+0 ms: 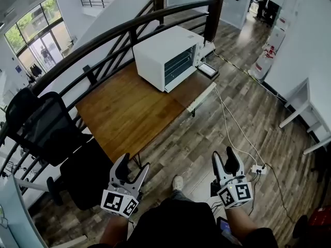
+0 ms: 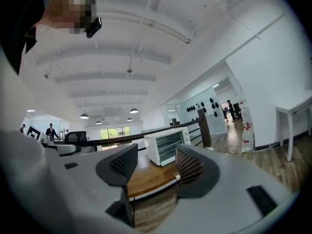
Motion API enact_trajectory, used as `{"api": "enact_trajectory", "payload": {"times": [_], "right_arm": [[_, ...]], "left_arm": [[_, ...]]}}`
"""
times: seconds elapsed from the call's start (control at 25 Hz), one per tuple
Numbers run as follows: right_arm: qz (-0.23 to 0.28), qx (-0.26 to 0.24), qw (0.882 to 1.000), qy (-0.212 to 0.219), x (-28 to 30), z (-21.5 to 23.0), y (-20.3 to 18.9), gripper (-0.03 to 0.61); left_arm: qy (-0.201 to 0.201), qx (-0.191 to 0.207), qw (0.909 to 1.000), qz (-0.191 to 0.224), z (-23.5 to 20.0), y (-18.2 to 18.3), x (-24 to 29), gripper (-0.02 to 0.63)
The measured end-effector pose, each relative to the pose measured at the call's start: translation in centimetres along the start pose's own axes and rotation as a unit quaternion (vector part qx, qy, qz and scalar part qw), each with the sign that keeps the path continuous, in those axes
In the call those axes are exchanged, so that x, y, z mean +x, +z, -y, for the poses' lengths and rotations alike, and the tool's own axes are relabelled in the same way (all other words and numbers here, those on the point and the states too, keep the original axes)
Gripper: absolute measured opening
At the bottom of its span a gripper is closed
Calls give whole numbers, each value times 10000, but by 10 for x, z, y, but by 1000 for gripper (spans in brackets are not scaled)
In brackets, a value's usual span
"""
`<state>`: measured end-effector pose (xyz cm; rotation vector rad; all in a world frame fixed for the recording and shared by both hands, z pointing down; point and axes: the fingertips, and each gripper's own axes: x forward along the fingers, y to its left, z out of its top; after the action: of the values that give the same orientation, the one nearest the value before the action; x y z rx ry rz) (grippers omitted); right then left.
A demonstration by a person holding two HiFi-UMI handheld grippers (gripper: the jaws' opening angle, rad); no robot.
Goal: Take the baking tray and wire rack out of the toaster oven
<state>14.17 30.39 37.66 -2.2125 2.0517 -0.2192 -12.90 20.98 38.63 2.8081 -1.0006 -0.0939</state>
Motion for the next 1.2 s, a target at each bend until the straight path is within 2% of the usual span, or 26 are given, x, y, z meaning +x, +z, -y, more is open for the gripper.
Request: {"api": "enact_trajectory", "payload": {"times": [0.28, 0.44, 0.64, 0.88, 1.2], "right_arm": [[113, 23, 9997, 202, 66, 28, 21, 204], [73, 109, 9997, 195, 87, 55, 21, 190], [23, 301, 9993, 227, 113, 83, 20, 172], [-158, 384, 9982, 422, 146, 84, 14, 161], [-271, 710, 9961, 446, 199, 85, 8, 144]], "left_arm": [[56, -22, 9999, 138, -15, 17, 68, 316], [57, -60, 9999, 147, -16, 17, 104, 285], [189, 112, 9997, 58, -16, 16, 135, 266], [347, 88, 9992, -153, -29, 11, 154, 256], [234, 113, 9995, -180, -60, 9, 196, 256]]}}
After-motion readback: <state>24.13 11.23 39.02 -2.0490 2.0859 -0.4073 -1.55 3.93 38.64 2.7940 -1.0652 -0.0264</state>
